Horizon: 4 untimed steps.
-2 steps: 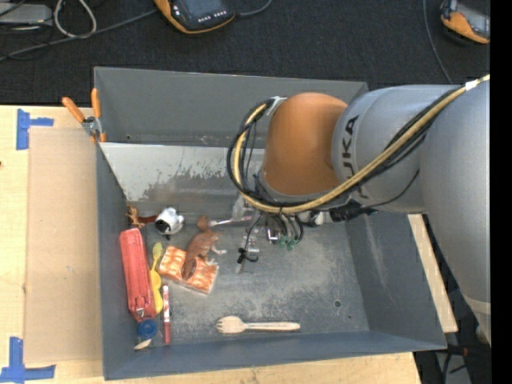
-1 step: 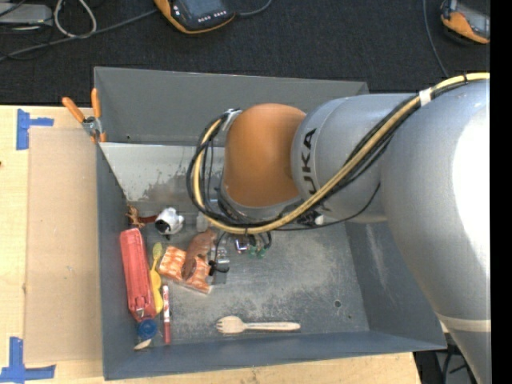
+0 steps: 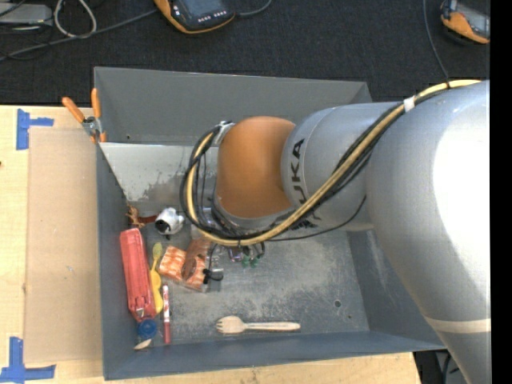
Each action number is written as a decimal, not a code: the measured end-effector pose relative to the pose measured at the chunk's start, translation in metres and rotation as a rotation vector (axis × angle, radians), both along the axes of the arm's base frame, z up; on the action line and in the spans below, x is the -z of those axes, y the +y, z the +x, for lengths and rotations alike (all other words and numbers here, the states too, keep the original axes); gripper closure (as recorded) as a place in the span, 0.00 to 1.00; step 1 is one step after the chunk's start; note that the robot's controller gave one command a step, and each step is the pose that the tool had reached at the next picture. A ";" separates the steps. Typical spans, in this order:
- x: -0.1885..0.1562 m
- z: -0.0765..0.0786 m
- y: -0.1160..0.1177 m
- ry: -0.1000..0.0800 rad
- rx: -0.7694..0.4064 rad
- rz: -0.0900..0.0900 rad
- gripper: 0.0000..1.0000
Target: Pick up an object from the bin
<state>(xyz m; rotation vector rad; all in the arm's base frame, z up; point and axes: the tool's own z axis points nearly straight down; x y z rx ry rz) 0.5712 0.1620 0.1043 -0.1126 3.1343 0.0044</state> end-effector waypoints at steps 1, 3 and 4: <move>0.021 -0.016 0.020 0.002 -0.204 -0.001 0.00; 0.034 0.030 0.001 0.000 -0.438 0.000 1.00; 0.034 0.030 0.001 0.000 -0.437 0.001 1.00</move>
Offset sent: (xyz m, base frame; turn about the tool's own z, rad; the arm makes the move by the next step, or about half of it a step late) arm 0.0015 0.0019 -0.0258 -0.1522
